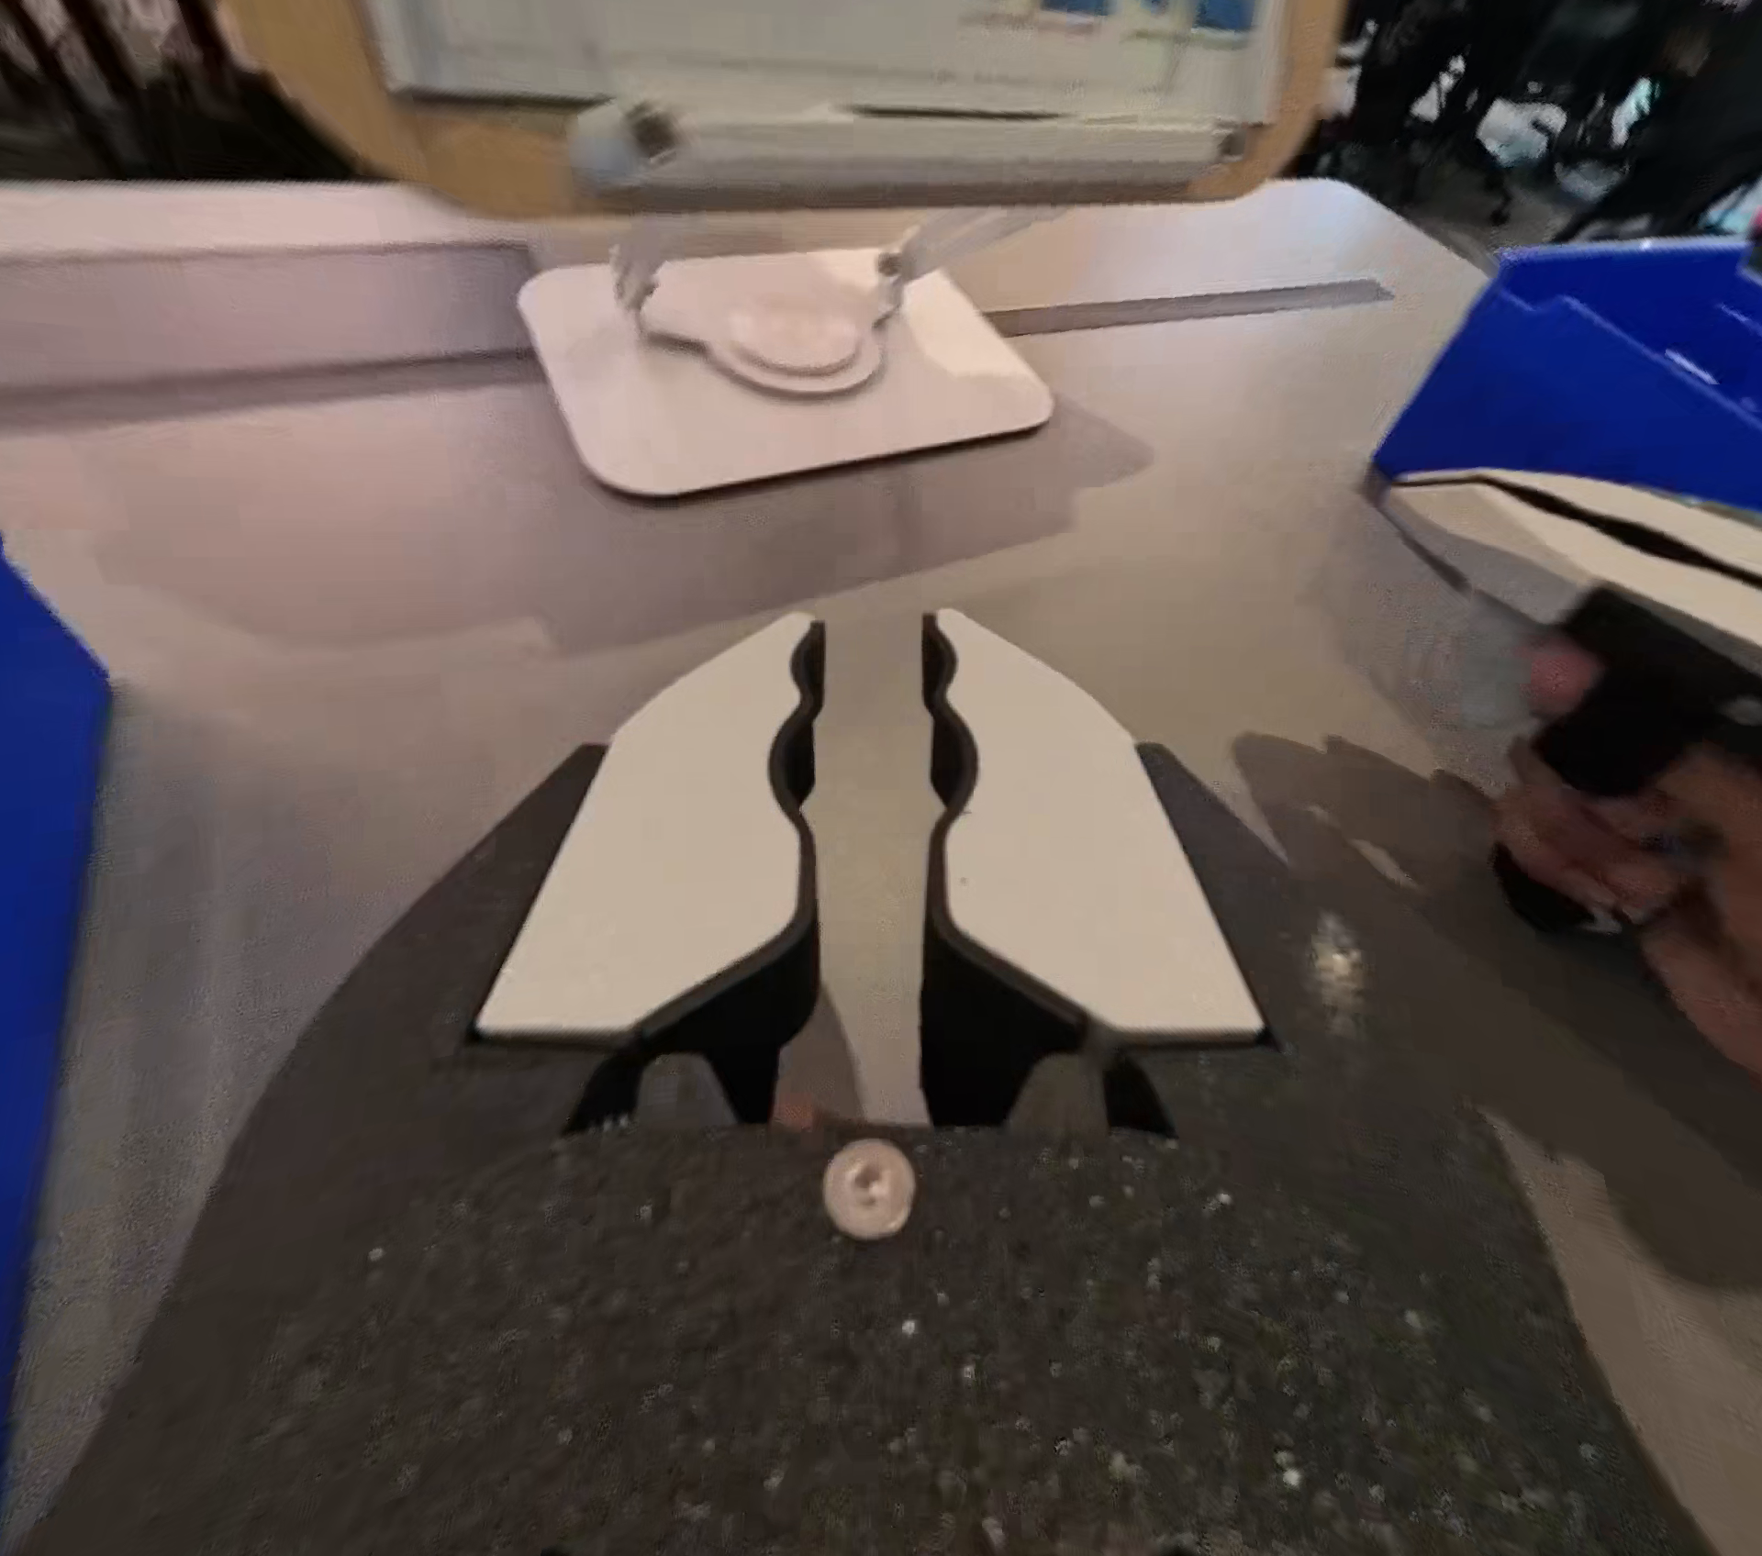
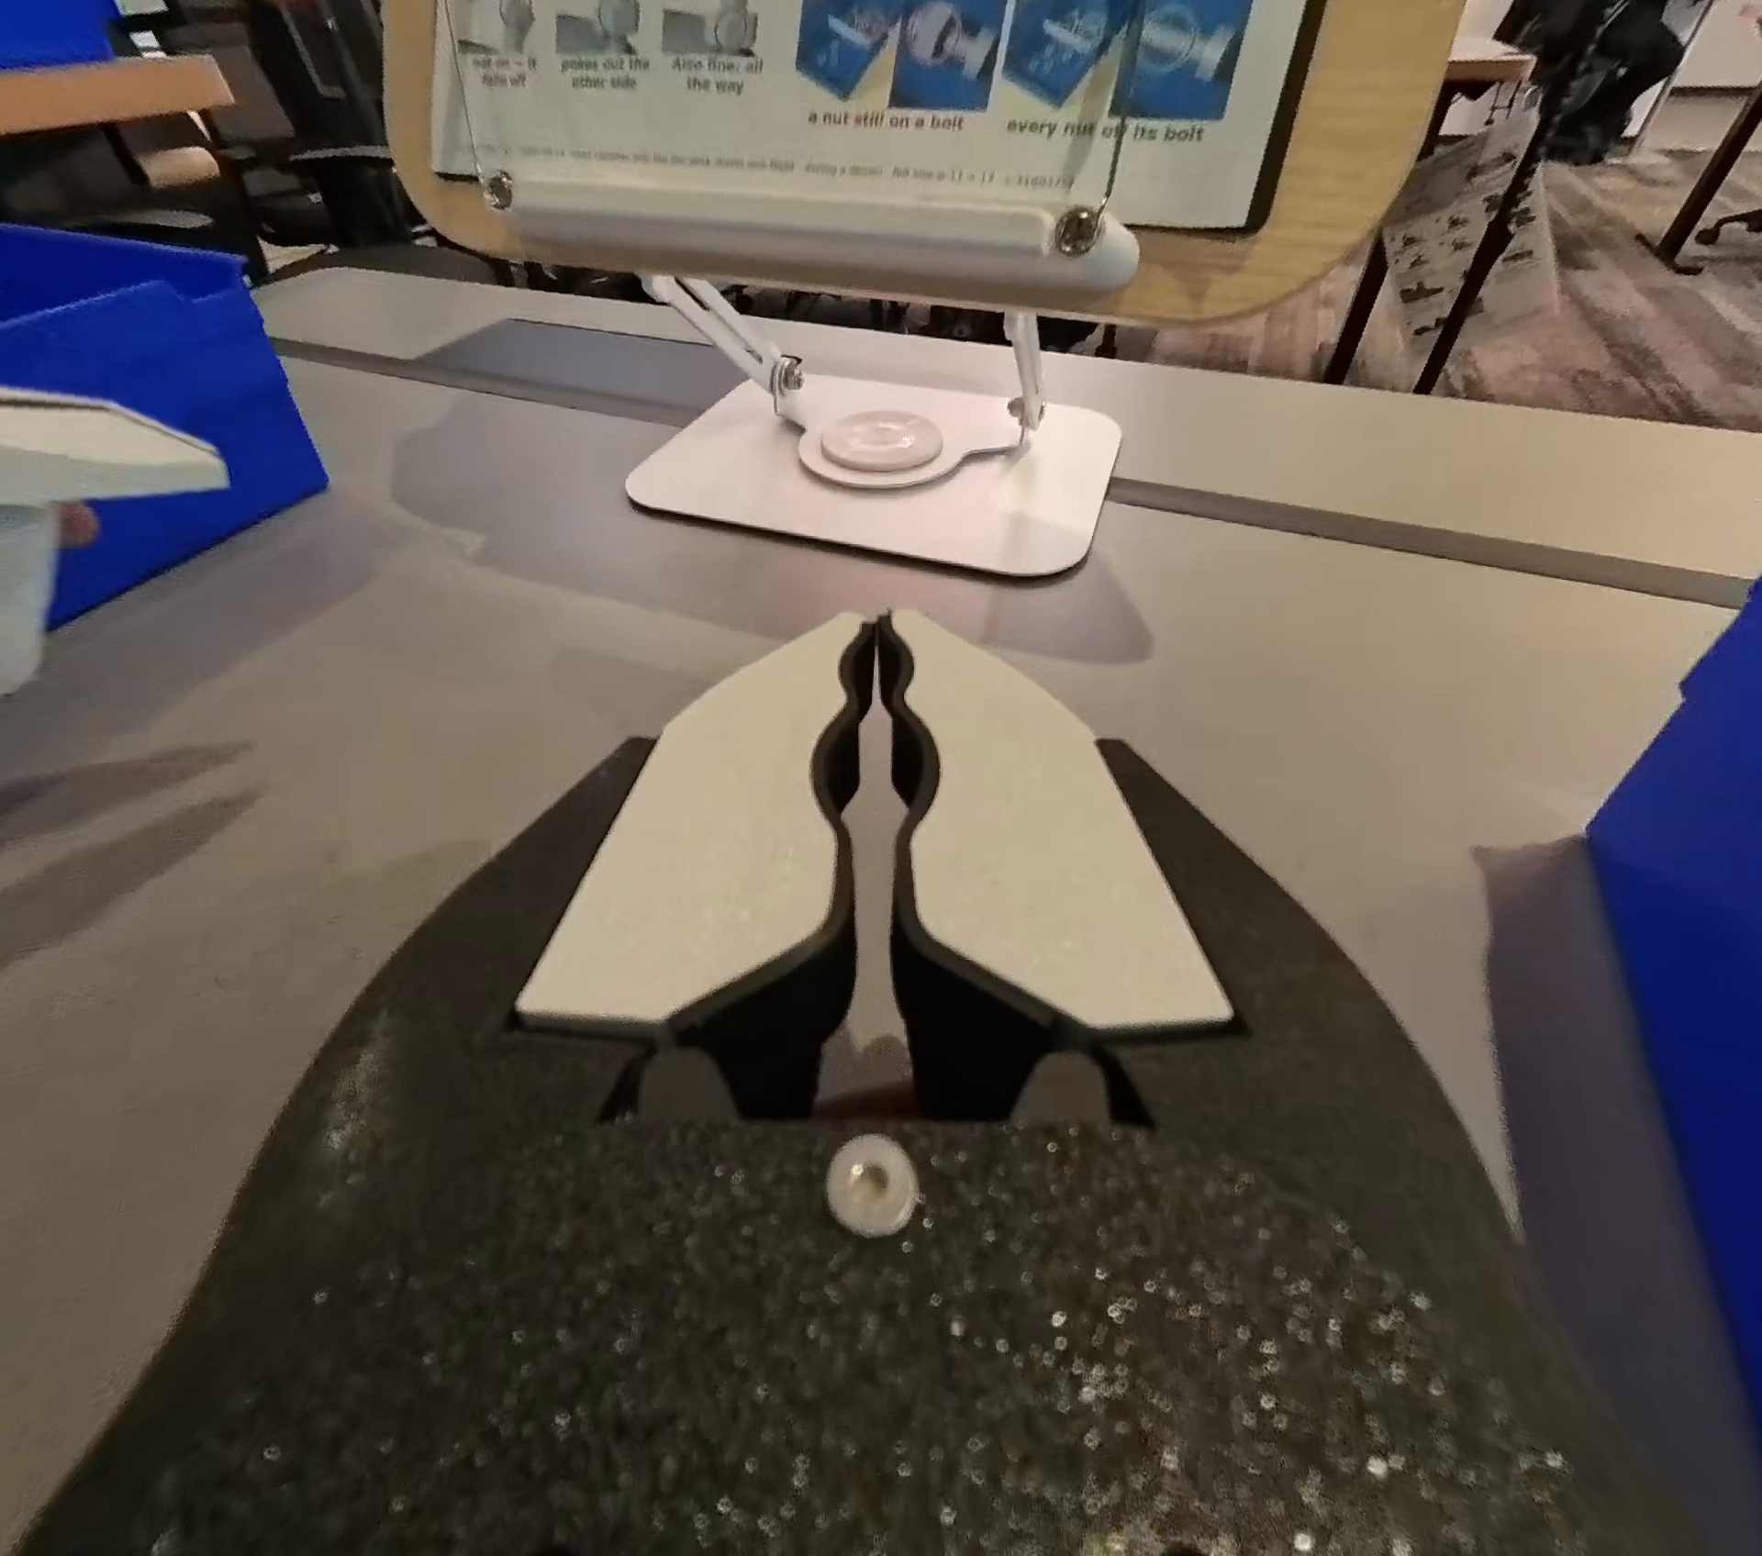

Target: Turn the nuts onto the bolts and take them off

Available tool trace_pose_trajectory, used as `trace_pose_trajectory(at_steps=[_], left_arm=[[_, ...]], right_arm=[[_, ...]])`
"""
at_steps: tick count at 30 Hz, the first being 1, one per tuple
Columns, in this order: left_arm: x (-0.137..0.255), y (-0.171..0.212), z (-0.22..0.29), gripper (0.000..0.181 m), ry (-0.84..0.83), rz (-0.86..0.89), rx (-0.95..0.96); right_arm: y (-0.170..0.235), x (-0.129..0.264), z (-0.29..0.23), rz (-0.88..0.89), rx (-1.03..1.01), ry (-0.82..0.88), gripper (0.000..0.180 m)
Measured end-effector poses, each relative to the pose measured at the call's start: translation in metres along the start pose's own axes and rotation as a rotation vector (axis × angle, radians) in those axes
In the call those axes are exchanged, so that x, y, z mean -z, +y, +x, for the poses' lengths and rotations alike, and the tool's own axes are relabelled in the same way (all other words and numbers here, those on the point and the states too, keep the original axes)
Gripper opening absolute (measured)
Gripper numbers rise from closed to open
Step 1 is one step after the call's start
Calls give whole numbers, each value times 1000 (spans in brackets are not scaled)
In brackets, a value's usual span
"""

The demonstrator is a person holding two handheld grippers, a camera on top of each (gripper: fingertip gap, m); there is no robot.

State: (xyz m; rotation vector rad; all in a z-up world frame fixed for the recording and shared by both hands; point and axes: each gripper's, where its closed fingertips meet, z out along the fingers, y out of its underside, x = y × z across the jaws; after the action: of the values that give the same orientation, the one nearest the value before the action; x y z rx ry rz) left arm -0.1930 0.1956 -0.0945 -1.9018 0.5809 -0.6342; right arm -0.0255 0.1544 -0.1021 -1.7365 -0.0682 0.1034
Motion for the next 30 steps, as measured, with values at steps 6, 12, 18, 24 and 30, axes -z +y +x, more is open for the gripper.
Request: trace_pose_trajectory(at_steps=[6,12,18,24,30], left_arm=[[0,11,-55,28,-99,85,58],[4,3,-72,36,-103,163,113],[0,7,-72,50,-139,134,85],[-4,9,-61,50,-192,112,-65],[-6,11,-60,50,-199,93,-84]], right_arm=[[1,-2,4,-8,-19,9,7],[4,-5,7,-34,-11,46,28],[3,-3,13,-20,-18,92,42],[3,-2,13,-18,-23,94,45],[5,-4,13,-32,-24,92,46]])
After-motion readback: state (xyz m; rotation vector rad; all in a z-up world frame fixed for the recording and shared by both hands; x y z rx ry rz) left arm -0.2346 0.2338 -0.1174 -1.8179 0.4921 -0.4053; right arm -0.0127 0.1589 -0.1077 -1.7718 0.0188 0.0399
